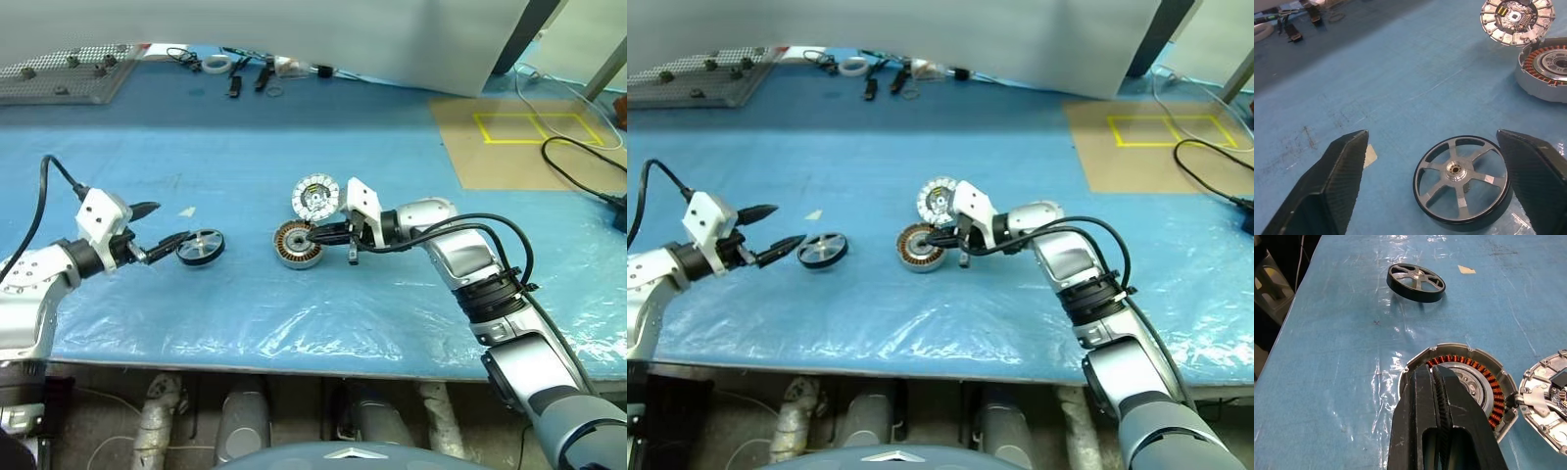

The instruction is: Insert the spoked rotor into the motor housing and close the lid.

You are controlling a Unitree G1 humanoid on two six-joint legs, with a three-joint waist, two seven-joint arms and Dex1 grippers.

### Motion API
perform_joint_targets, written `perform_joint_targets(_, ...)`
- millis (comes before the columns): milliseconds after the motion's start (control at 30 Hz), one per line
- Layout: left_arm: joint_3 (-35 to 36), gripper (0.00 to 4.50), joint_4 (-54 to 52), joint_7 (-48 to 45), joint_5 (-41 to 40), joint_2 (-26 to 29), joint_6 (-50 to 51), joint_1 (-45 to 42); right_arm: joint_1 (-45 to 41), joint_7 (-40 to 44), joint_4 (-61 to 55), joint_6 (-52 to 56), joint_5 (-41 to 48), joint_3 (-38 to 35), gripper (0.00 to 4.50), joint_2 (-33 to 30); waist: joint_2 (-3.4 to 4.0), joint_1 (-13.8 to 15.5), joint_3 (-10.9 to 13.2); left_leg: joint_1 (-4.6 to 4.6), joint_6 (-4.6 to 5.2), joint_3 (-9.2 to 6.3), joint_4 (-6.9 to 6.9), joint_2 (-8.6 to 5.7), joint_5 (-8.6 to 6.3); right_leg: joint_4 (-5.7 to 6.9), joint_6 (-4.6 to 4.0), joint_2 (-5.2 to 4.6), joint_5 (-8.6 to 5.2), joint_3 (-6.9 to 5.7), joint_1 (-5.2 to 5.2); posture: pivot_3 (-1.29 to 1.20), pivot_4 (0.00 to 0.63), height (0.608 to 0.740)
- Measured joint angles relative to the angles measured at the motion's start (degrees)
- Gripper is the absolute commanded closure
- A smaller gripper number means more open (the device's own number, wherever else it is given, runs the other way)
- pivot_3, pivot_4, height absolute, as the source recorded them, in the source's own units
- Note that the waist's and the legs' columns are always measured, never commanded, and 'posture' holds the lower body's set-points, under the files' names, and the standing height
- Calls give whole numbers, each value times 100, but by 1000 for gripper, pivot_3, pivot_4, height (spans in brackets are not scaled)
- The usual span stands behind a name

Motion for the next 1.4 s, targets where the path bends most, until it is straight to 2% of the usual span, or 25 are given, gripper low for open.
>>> perform_joint_targets(100,-220,2305,331,-216,143,40,-180,-228,22,-43,-1,-5,0,-1,4500,4,-1,-1,0,-1,-5,0,-2,1,3,-1,0,1,0,0,-1,0,150,740)
perform_joint_targets(300,-713,2305,936,-900,364,184,-460,-927,150,-162,-6,-1,-1,-5,4500,-8,-2,9,1,-7,-19,-1,-4,0,12,1,1,0,1,-1,-5,0,150,740)
perform_joint_targets(533,-1489,2305,2512,-2128,955,446,-1196,-2729,236,-277,-58,-5,-25,0,4500,21,-5,44,2,-7,-23,-3,-4,-3,14,1,11,-3,7,-3,-6,0,150,740)
perform_joint_targets(667,-2015,2305,3699,-2852,1471,428,-1908,-3624,368,-393,-161,8,-28,0,4500,50,-6,50,2,-10,-24,-4,-10,-2,14,2,22,-2,13,-5,-9,0,150,740)
perform_joint_targets(967,-2905,2305,5468,-3715,2552,85,-3579,-4923,763,-624,-587,231,-25,-10,4500,13,-6,154,2,-52,-28,-16,-7,1,13,6,28,-6,17,-28,-35,0,150,740)
perform_joint_targets(1133,-3229,2305,5964,-3795,2968,-223,-4111,-5370,876,-766,-821,325,-24,-25,4500,5,-8,174,3,-54,-29,-20,-6,-2,12,7,30,-10,18,-34,-32,0,150,740)
perform_joint_targets(1400,-3374,2305,6439,-3563,3516,-417,-4503,-5422,1247,-1001,-1192,548,-15,-103,4500,-71,-10,157,4,-56,-31,-27,-6,-2,12,7,34,-10,19,-43,-32,0,150,740)
